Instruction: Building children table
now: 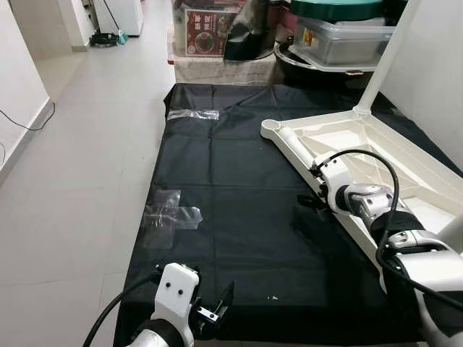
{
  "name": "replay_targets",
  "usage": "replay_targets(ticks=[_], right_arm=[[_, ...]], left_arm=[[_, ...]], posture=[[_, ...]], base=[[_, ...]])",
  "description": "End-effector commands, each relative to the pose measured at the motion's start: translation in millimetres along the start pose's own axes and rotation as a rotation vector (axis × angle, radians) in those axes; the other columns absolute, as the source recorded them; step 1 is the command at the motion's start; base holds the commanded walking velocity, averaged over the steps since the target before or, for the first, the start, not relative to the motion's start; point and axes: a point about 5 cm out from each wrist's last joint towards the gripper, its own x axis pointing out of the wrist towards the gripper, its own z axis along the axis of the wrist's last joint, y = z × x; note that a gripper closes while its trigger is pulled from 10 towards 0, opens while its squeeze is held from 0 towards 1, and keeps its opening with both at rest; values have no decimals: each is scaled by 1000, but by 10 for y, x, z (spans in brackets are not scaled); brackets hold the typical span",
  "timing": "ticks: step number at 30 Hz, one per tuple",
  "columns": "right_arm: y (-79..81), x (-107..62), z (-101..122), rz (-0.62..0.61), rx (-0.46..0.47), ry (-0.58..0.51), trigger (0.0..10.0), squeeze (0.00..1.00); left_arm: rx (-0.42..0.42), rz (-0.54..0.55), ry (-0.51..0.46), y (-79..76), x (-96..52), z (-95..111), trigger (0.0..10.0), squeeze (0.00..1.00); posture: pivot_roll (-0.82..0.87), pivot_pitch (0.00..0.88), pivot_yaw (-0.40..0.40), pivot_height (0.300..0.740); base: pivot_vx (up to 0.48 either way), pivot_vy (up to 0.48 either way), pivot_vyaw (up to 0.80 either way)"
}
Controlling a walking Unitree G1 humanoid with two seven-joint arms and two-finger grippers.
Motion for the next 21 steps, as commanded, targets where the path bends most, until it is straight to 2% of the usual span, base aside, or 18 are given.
replay_targets(ticks=[1, 10, 16, 20, 21], right_arm=[[-36, 7, -275, -26, 76, 106, 10000, 0], [-67, -1, -325, -53, 68, 119, 10000, 0], [-86, -2, -347, -87, 108, 114, 10000, 0], [-13, 16, -361, -12, 101, 132, 10000, 0], [78, 33, -362, 90, 73, 149, 10000, 0]], left_arm=[[-18, -6, 20, -27, -18, -29, 10000, 0], [-18, -8, 22, -20, -20, -26, 10000, 0], [-17, -7, 22, -21, -26, -24, 10000, 0], [-16, -7, 24, -17, -29, -26, 10000, 0], [-16, -8, 25, -14, -30, -26, 10000, 0]], posture=[[115, 138, -107, 740], [114, 139, -102, 740], [120, 140, -102, 740], [117, 140, -99, 740], [115, 141, -97, 740]], base=[[0, 0, 0], [0, 0, 0], [0, 0, 0], [0, 0, 0], [0, 0, 0]])
